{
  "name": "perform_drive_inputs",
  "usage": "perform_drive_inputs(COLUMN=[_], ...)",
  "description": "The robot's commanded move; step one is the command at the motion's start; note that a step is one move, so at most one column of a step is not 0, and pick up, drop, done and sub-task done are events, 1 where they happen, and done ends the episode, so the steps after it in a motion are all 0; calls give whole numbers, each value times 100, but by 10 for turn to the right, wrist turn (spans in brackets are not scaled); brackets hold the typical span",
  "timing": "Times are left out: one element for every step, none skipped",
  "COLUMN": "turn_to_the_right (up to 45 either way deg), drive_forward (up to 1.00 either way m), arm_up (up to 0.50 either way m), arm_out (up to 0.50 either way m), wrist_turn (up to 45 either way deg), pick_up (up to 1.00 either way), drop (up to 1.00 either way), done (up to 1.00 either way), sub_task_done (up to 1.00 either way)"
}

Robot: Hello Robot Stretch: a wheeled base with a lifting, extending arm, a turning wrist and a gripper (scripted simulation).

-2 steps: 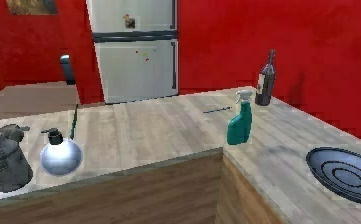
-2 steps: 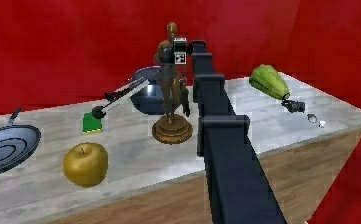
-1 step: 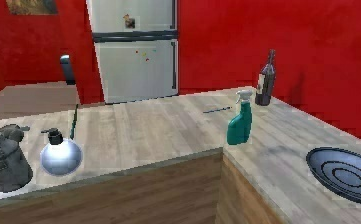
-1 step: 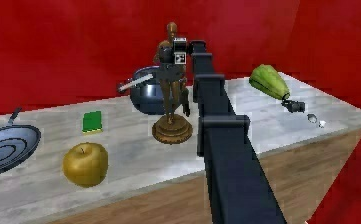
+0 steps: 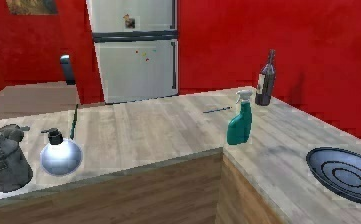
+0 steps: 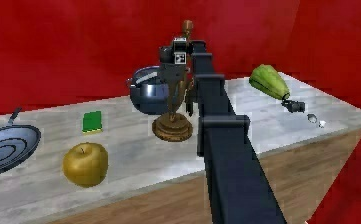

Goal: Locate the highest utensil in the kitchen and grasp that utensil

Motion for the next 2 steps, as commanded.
perform_drive_inputs(turn_to_the_right=[0, 0], drive_forward=[0, 0], arm_up=[0, 0], arm_out=[0, 0], wrist_turn=[0, 0], pick_up=[100, 0], drop=[0, 0], done=[0, 100], sub_task_done=[0, 0])
